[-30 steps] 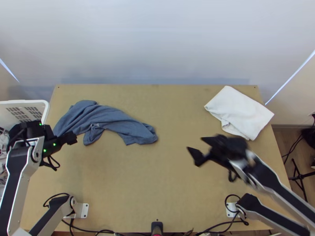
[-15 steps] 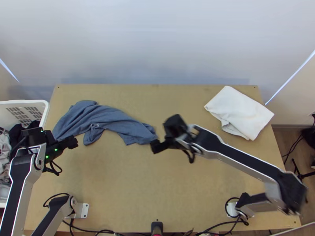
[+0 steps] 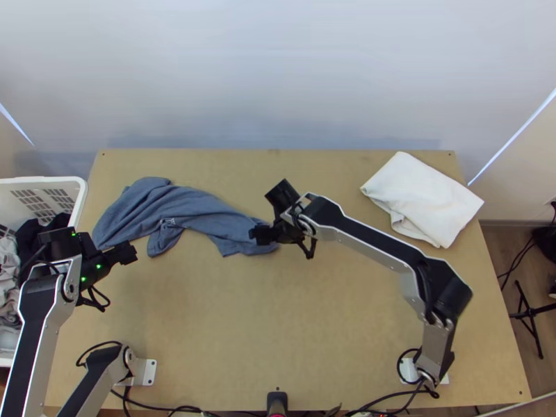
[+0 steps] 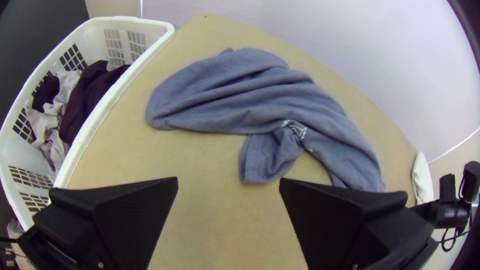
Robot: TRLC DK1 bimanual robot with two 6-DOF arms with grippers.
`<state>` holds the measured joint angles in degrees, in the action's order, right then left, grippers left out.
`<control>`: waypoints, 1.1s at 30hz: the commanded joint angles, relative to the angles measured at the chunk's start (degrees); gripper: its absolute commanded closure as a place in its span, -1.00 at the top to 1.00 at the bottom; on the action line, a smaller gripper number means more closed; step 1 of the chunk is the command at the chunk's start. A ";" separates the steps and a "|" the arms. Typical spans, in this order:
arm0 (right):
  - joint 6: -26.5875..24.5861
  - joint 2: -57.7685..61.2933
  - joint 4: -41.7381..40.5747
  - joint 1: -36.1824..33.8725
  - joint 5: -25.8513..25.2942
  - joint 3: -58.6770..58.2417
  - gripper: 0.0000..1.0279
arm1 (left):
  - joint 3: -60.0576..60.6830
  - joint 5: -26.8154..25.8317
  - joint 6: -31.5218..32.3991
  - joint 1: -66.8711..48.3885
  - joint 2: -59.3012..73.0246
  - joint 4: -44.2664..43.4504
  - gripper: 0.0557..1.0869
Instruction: Fold the t-shirt
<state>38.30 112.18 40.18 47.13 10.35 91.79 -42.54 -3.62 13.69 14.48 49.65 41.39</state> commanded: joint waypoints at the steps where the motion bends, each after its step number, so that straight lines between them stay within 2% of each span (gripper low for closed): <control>1: 2.65 6.65 1.12 -3.28 2.22 4.36 0.15 | 0.36 -0.16 0.11 0.29 0.45 -0.34 0.91; 9: 2.56 11.13 1.39 -4.33 3.63 7.53 0.12 | 0.01 -0.16 0.19 0.20 1.06 -1.13 0.91; 11: 2.48 11.39 1.39 -4.24 4.68 7.88 -0.10 | -0.08 -0.16 0.19 0.11 1.33 -1.22 0.91; 15: 1.33 11.13 1.39 -3.36 5.21 9.29 -0.89 | -0.17 -0.16 0.28 -0.07 1.77 -1.57 0.91; 16: 0.98 10.78 1.39 -3.19 5.30 9.55 -0.94 | -0.26 -0.16 0.28 -0.15 1.86 -1.57 0.91; 24: 0.63 4.01 1.30 -3.98 5.21 13.24 -0.94 | -0.26 -0.16 0.46 -0.59 2.91 -2.71 0.91; 27: -1.13 1.11 1.30 -5.12 5.12 15.53 -0.94 | -0.17 -0.16 0.72 -0.95 3.26 -2.89 0.91; 33: -2.71 -4.34 -0.28 -11.01 2.83 18.60 -0.94 | -0.08 -0.07 0.54 -1.03 3.44 -3.42 0.91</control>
<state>36.97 113.19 41.01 41.01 14.87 107.13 -42.74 -3.79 14.37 13.65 52.69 38.39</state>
